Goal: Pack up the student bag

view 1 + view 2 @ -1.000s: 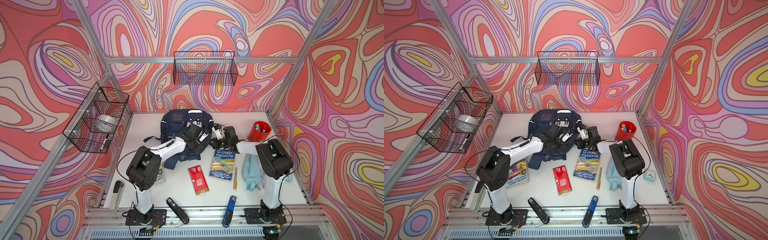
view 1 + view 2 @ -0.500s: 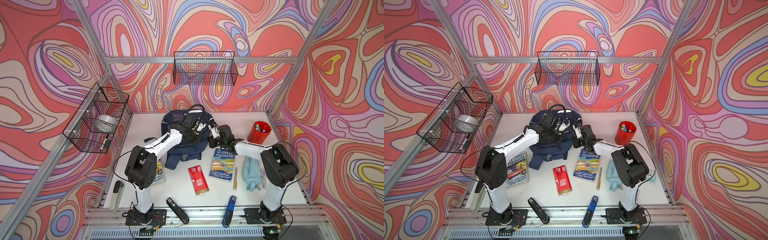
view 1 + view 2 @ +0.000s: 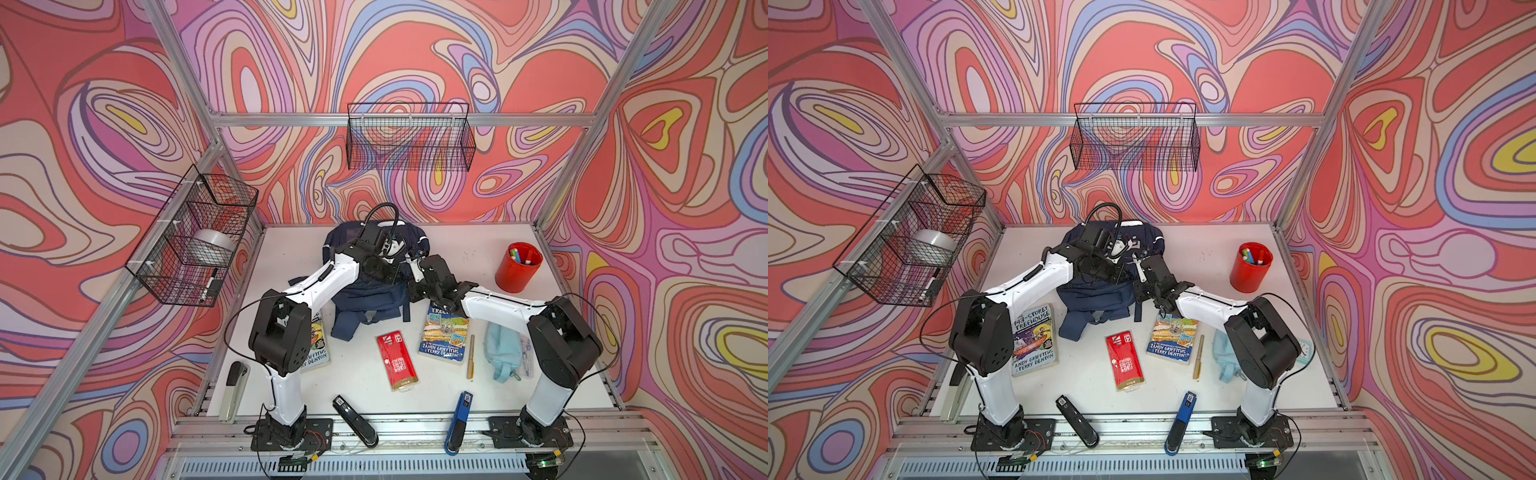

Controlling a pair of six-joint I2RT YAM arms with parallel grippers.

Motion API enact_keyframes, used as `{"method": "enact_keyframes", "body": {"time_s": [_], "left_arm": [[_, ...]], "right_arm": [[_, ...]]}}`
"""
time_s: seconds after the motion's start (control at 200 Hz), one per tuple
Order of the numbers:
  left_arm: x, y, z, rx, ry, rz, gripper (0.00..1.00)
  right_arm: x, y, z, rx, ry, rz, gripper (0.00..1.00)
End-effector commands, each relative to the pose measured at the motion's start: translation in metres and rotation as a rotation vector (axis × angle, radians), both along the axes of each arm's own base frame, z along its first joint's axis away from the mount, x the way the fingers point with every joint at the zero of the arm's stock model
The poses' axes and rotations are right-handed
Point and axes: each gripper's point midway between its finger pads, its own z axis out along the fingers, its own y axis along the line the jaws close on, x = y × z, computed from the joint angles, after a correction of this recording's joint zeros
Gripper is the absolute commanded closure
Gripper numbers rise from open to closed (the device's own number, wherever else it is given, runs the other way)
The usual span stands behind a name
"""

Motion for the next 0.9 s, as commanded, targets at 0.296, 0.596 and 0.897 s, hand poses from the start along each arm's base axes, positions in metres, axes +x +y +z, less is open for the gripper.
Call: {"method": "enact_keyframes", "body": {"time_s": [0.296,0.596,0.897], "left_arm": [[-0.003,-0.013,0.04,-0.073,-0.103,-0.065,0.87],[-0.016,0.039,0.027,0.068,-0.25,0.008,0.41],[-0.025,0.051,0.014,0.159,-0.32,-0.135,0.27]], "right_arm": [[0.0,0.012,-0.004,0.061,0.075,0.235,1.0],[0.006,0.011,0.007,0.141,0.084,0.264,1.0],[-0.002,0.005,0.005,0.11,0.081,0.29,1.0]]}}
